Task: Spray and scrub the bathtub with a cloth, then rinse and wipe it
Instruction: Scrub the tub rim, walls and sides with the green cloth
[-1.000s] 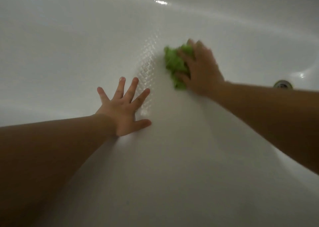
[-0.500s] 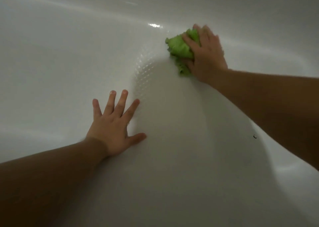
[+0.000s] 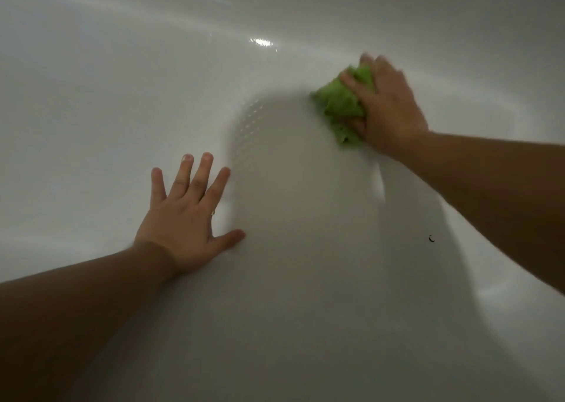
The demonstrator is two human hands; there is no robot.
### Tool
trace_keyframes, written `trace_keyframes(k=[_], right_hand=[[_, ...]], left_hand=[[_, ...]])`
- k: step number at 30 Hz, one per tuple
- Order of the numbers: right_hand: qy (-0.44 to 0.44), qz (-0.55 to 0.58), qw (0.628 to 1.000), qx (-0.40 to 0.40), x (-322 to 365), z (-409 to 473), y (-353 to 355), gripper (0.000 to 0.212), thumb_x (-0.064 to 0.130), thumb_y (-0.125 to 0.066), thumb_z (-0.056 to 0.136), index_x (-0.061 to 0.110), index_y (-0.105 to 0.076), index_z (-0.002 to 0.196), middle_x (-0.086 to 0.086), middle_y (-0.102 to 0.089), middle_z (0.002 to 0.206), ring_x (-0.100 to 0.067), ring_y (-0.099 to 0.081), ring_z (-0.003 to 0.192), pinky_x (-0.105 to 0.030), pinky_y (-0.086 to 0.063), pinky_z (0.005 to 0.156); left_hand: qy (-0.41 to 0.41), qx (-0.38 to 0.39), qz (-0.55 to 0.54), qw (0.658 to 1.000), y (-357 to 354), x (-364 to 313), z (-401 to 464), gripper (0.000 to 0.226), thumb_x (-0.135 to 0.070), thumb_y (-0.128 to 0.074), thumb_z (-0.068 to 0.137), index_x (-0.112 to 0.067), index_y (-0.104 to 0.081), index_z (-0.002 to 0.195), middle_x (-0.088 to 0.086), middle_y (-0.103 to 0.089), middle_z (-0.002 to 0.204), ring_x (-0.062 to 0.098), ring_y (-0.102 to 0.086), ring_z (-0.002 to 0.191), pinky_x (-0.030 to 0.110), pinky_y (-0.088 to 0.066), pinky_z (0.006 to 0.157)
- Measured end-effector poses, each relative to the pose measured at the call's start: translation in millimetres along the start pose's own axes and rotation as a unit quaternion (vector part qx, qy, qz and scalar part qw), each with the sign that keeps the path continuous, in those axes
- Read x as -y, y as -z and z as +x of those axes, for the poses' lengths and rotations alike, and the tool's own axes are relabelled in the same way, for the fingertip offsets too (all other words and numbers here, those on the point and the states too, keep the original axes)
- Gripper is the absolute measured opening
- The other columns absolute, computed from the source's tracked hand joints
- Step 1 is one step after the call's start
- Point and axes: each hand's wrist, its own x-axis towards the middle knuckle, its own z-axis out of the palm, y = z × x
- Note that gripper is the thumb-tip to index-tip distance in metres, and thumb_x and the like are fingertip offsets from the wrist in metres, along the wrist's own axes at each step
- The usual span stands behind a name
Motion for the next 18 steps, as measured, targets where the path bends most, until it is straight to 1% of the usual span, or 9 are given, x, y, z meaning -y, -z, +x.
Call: trace_keyframes(k=[2, 4, 7, 10, 11, 13, 14, 16, 18], right_hand=[[-0.057, 0.005, 0.998, -0.010, -1, 4, 6, 0.072, 0.050, -0.060, 0.099, 0.029, -0.031, 0.161, -0.015, -0.015, 0.170, -0.044, -0.012, 0.156, -0.060, -0.013, 0.126], [-0.052, 0.017, 0.998, -0.008, 19, -23, -7, 0.069, 0.045, -0.063, 0.099, 0.025, -0.037, 0.160, -0.022, -0.025, 0.166, -0.050, -0.023, 0.151, -0.063, -0.021, 0.122], [0.069, 0.065, 0.995, 0.014, 64, -107, -31, 0.066, 0.054, -0.060, 0.094, 0.027, -0.048, 0.153, -0.021, -0.044, 0.157, -0.050, -0.040, 0.143, -0.064, -0.033, 0.116], [0.190, 0.107, 0.971, 0.101, 94, -188, -34, 0.064, 0.060, -0.055, 0.094, 0.036, -0.047, 0.153, -0.010, -0.040, 0.163, -0.042, -0.035, 0.149, -0.057, -0.026, 0.120], [0.220, 0.111, 0.961, 0.123, 94, -197, -34, 0.063, 0.060, -0.054, 0.096, 0.037, -0.046, 0.154, -0.008, -0.037, 0.165, -0.039, -0.033, 0.151, -0.055, -0.023, 0.122], [0.262, 0.092, 0.952, 0.129, 73, -181, -41, 0.058, 0.056, -0.050, 0.099, 0.036, -0.048, 0.153, -0.009, -0.036, 0.165, -0.038, -0.035, 0.150, -0.055, -0.027, 0.122], [0.248, 0.077, 0.959, 0.115, 58, -161, -42, 0.056, 0.053, -0.049, 0.099, 0.035, -0.049, 0.153, -0.012, -0.038, 0.164, -0.040, -0.037, 0.149, -0.058, -0.031, 0.120], [0.151, 0.036, 0.987, 0.051, 18, -109, -35, 0.060, 0.052, -0.052, 0.097, 0.031, -0.044, 0.153, -0.019, -0.038, 0.162, -0.046, -0.037, 0.147, -0.063, -0.034, 0.116], [0.026, 0.011, 0.999, 0.022, -19, -59, -10, 0.067, 0.047, -0.060, 0.098, 0.029, -0.037, 0.158, -0.022, -0.026, 0.166, -0.049, -0.025, 0.151, -0.065, -0.025, 0.121]], left_hand=[[-0.003, -0.006, 0.001, 1.000, 1, -4, 2, 0.106, -0.093, -0.011, 0.085, -0.028, 0.013, 0.164, 0.007, 0.020, 0.171, 0.031, 0.022, 0.157, 0.069, 0.001, 0.122], [-0.004, -0.008, -0.001, 1.000, 2, -9, 4, 0.105, -0.092, -0.012, 0.086, -0.025, 0.012, 0.164, 0.007, 0.019, 0.171, 0.031, 0.020, 0.157, 0.069, 0.000, 0.122], [-0.001, -0.010, -0.005, 1.000, 2, -17, 5, 0.107, -0.091, -0.013, 0.087, -0.021, 0.009, 0.165, 0.008, 0.017, 0.172, 0.031, 0.019, 0.157, 0.068, 0.000, 0.123], [-0.009, -0.003, -0.001, 1.000, 2, -25, 9, 0.109, -0.091, -0.013, 0.087, -0.018, 0.008, 0.165, 0.008, 0.017, 0.172, 0.030, 0.019, 0.157, 0.068, -0.001, 0.123], [-0.012, -0.002, -0.001, 1.000, 3, -28, 11, 0.109, -0.091, -0.012, 0.087, -0.018, 0.010, 0.165, 0.008, 0.018, 0.171, 0.030, 0.021, 0.157, 0.068, 0.000, 0.123], [-0.021, 0.000, 0.000, 1.000, 4, -35, 15, 0.108, -0.091, -0.010, 0.086, -0.020, 0.014, 0.164, 0.007, 0.023, 0.170, 0.029, 0.024, 0.156, 0.066, 0.002, 0.123], [-0.028, 0.000, -0.001, 1.000, 4, -39, 17, 0.108, -0.091, -0.009, 0.086, -0.021, 0.016, 0.163, 0.006, 0.025, 0.170, 0.029, 0.026, 0.156, 0.066, 0.003, 0.123], [-0.036, -0.003, -0.005, 0.999, 4, -48, 21, 0.107, -0.092, -0.010, 0.086, -0.023, 0.019, 0.163, 0.005, 0.027, 0.169, 0.028, 0.028, 0.155, 0.065, 0.005, 0.124], [-0.042, -0.007, -0.007, 0.999, 4, -55, 24, 0.107, -0.092, -0.011, 0.086, -0.024, 0.019, 0.163, 0.004, 0.027, 0.169, 0.027, 0.029, 0.155, 0.063, 0.007, 0.124]])
